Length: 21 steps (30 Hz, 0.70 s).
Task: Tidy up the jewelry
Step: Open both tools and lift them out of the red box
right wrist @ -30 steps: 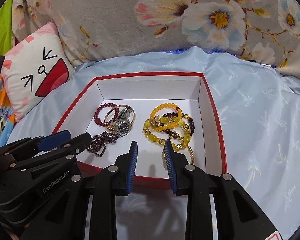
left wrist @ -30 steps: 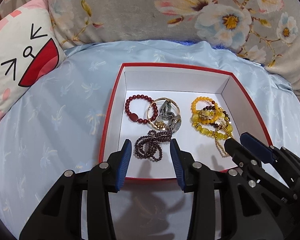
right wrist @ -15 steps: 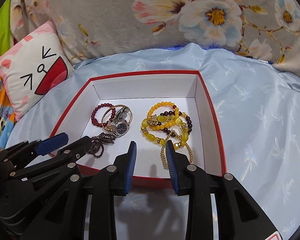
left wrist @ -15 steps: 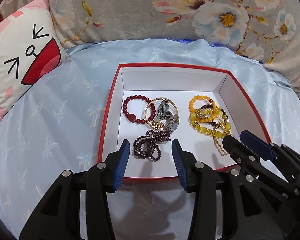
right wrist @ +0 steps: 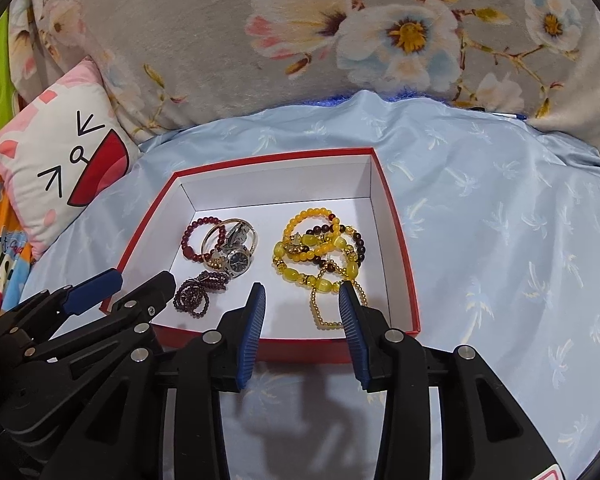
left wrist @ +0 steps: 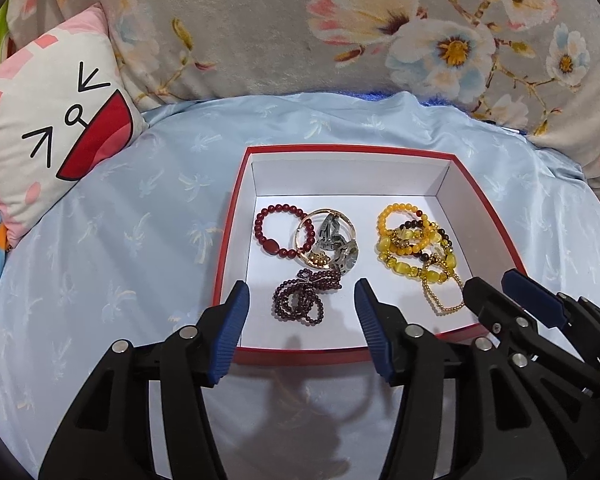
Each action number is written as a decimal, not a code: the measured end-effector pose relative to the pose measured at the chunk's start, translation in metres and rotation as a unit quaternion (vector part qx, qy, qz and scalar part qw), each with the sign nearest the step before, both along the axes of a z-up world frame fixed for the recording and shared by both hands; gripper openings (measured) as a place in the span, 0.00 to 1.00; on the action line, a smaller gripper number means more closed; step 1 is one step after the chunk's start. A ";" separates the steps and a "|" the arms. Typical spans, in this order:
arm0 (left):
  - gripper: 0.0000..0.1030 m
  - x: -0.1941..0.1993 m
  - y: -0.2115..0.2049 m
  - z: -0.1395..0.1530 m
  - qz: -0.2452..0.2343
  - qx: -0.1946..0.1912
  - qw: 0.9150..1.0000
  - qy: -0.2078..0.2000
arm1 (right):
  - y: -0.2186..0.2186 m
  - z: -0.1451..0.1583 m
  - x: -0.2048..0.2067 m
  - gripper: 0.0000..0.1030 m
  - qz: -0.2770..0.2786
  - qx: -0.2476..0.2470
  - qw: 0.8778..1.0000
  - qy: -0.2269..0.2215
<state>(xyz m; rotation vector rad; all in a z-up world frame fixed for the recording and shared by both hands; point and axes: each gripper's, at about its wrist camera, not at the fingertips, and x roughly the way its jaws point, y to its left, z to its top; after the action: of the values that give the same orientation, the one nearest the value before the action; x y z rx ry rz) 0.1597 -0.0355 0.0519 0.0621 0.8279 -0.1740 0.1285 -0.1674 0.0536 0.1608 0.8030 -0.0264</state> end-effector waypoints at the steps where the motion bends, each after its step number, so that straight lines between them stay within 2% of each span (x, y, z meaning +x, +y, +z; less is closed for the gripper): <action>1: 0.51 0.000 0.000 0.000 0.001 0.001 1.000 0.000 | 0.000 0.001 -0.001 0.39 -0.001 0.000 1.000 0.000; 13: 0.51 -0.005 -0.001 0.003 0.014 0.013 1.000 0.003 | 0.001 0.006 -0.007 0.43 -0.012 -0.011 1.000 0.000; 16: 0.58 -0.008 0.000 0.005 0.024 0.018 1.000 0.001 | -0.001 0.007 -0.010 0.47 -0.019 -0.012 1.000 0.001; 21: 0.72 -0.014 0.008 0.011 0.043 0.017 0.999 -0.011 | -0.009 0.011 -0.018 0.66 -0.040 -0.009 0.999 -0.004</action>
<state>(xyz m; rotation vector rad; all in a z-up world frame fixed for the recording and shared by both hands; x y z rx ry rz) 0.1456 -0.0273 0.0630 0.0594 0.8109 -0.0786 0.1103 -0.1768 0.0645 0.1759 0.7886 -0.1083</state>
